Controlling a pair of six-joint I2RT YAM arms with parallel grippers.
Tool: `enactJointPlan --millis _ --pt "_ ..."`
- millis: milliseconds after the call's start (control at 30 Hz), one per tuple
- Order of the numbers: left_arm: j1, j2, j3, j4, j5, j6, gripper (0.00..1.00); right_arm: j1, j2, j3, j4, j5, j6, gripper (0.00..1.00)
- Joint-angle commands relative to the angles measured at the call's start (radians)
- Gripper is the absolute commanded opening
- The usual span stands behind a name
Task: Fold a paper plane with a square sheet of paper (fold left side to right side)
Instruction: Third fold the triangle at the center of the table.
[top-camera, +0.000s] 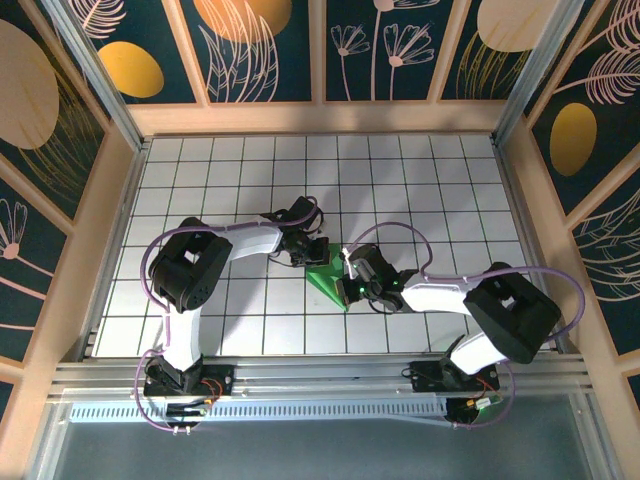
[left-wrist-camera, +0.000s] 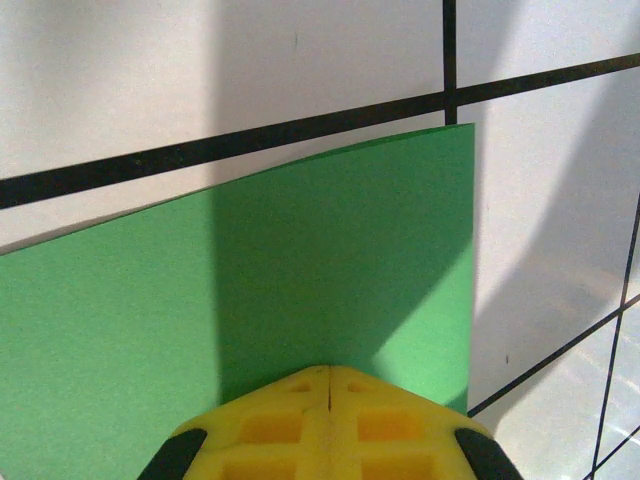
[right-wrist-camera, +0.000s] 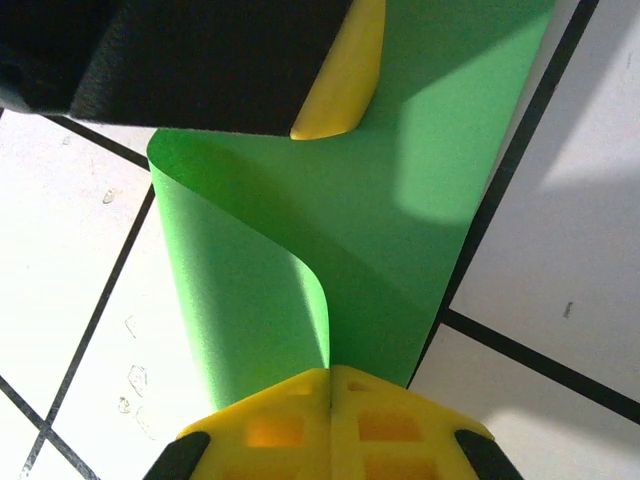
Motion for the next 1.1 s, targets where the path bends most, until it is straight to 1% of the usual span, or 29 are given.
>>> enactJointPlan --millis 0,1067 --pt "-0.013 0.05 -0.011 -0.048 -0.028 0.007 0.0 -0.01 -0.017 0.024 -0.004 0.012 -0.017 0.0" --pt "-0.015 0.054 -0.006 -0.051 -0.025 0.006 0.0 -0.01 0.06 0.04 0.0 0.017 -0.023 0.0"
